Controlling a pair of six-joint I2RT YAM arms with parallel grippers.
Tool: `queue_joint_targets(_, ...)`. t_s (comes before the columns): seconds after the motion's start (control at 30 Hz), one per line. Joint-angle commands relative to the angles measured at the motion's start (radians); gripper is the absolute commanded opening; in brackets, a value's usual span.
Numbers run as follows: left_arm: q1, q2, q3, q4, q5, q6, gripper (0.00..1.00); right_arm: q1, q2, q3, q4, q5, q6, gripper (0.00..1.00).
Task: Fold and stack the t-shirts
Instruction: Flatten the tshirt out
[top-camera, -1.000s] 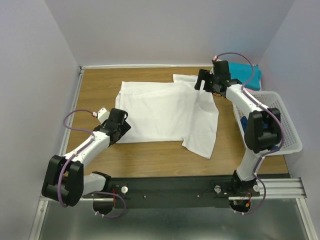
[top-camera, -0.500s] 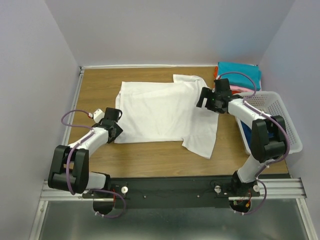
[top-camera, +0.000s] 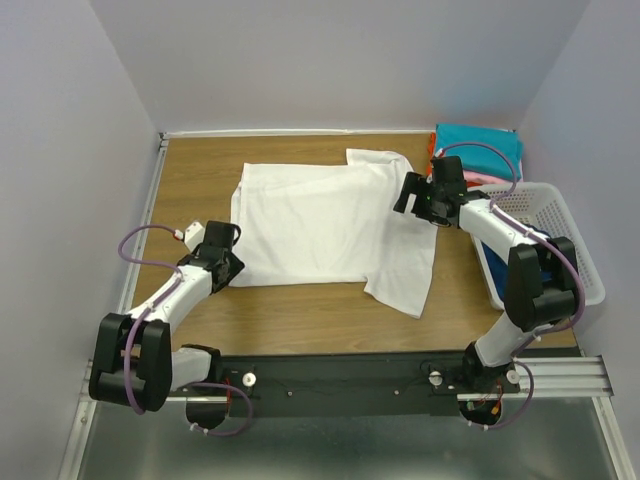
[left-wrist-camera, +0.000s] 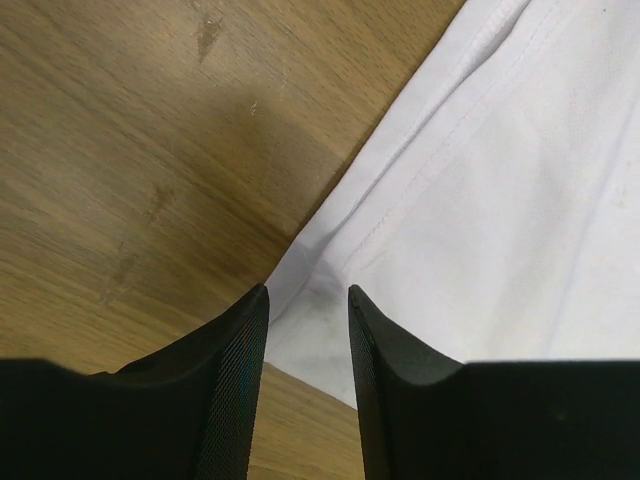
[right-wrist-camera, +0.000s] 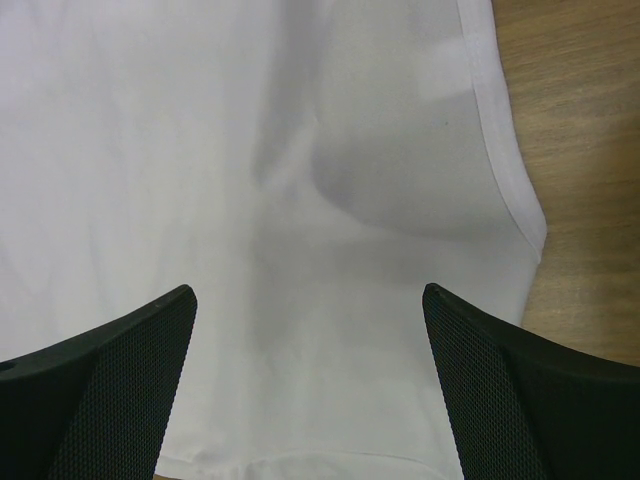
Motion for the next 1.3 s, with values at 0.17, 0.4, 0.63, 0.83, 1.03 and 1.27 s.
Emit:
queue_joint_targets(0.17, 0.006, -0.049, -0.036, -0.01, 0.055, 0.019, 0.45, 0.001, -0.024, -0.023, 0.014, 0.007, 0.009, 1.0)
queue_joint_targets(0.4, 0.006, -0.05, -0.05, 0.025, 0.103, 0.042, 0.34, 0.001, -0.014, -0.021, 0.014, 0.002, 0.009, 1.0)
queue_joint_targets(0.63, 0.006, -0.024, -0.048, 0.022, 0.086, 0.05, 0.31, 0.0, -0.009, -0.021, 0.014, -0.001, 0.009, 1.0)
queue_joint_targets(0.83, 0.006, 0.008, -0.024, -0.007, 0.031, 0.045, 0.32, 0.001, -0.02, -0.027, 0.012, -0.006, 0.007, 1.0)
queue_joint_targets(1.03, 0.006, 0.003, -0.022, 0.024, 0.038, 0.043, 0.22, 0.001, -0.05, -0.059, 0.012, -0.009, 0.013, 1.0)
queue_joint_targets(1.27, 0.004, -0.06, -0.017, 0.053, 0.085, 0.094, 0.0, 0.018, -0.125, -0.161, 0.009, 0.008, 0.029, 1.0)
